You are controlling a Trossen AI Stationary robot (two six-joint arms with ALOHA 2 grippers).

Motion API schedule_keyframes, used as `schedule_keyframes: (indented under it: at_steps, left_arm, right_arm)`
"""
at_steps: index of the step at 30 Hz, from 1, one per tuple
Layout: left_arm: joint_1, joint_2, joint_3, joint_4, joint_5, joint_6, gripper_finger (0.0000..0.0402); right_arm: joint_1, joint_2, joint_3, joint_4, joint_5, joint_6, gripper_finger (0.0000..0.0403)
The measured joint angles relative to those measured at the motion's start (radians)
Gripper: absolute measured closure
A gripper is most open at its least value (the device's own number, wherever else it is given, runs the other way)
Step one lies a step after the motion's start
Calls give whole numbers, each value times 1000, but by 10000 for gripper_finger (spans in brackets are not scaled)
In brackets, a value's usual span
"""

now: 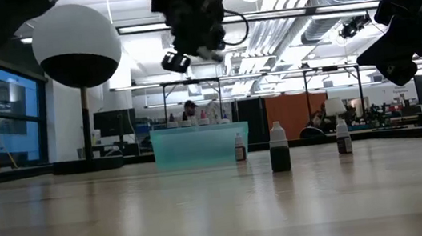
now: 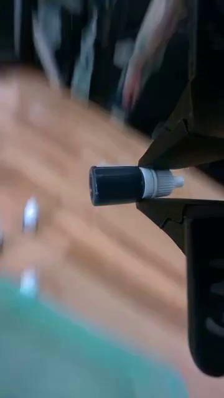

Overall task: Pick & Place food coloring
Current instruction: Put the small purple food coloring bottle into the blue bin

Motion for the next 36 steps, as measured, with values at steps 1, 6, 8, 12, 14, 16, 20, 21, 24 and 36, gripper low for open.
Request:
schedule_keyframes:
  at_steps: [1,6,8,12,14,16,20,21,24,36]
  left_arm:
    - [2,8,0,8,64,-14,351]
    - [31,64,-1,-81,104,-71,351]
    - [39,103,-1,-103,117,-89,351]
    - [53,145,-5,-100,166,-158,351]
    - [52,145,-1,-76,168,-176,351]
    - [50,147,-1,-57,182,-192,351]
    - [47,146,-1,-20,170,-206,351]
    - [44,146,-1,-20,154,-202,351]
    - [38,146,-1,-21,94,-169,351]
    - [-40,145,-1,27,-355,61,351]
  right_arm:
    - [0,0,0,0,0,0,402]
    - [0,0,0,0,0,0,402]
    - [0,0,0,-1,0,-1,402]
    - [0,0,0,0,0,-1,402]
    - [0,0,0,0,0,0,402]
    - [0,0,0,0,0,-1,402]
    - [0,0,0,0,0,0,402]
    - [0,0,0,0,0,-1,402]
    - [0,0,0,0,0,0,402]
    - [0,0,0,0,0,-1,402]
